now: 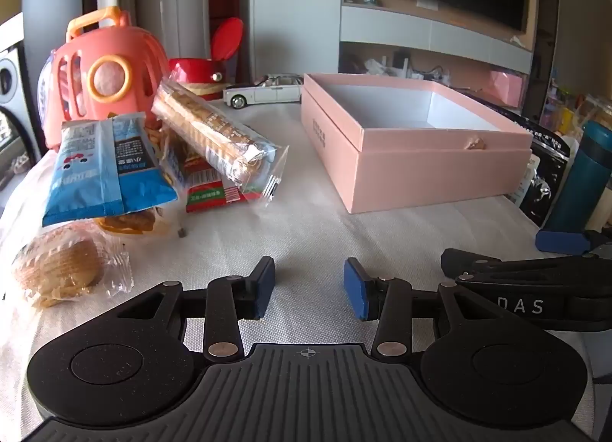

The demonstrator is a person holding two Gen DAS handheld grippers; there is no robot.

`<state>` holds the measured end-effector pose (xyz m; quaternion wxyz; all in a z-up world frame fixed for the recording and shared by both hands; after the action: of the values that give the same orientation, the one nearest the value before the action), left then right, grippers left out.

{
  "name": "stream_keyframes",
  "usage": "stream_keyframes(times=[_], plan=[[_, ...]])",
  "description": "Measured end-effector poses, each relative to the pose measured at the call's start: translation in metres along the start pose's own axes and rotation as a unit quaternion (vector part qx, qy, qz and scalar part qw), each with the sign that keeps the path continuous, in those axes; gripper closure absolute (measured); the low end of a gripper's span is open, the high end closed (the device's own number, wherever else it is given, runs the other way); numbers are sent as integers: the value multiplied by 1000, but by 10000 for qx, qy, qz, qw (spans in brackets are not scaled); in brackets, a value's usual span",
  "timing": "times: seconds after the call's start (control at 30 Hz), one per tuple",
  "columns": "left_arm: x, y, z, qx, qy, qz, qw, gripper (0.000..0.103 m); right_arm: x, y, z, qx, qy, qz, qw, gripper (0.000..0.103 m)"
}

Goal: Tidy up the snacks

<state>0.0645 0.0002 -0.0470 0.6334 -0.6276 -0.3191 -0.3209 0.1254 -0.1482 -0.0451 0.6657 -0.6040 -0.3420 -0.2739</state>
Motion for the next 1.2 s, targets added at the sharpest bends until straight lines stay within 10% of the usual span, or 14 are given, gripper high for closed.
stream_keyframes(times=[1.2], plan=[[0,1,1,-29,-42,0,10000,57,0,0,0,17,22,-2,10000,0]])
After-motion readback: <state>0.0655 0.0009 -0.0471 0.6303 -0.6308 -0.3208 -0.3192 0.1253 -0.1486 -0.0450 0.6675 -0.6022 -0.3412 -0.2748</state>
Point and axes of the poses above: each gripper's, at about its wrist camera, not at the fingertips, and y roughly the way its jaws point, z to its left, x to its top, the point moved 8 cm from there along y, roughly the way its jaws point, and after that the axes turned 1 degree about x, right-handed, at the moved point
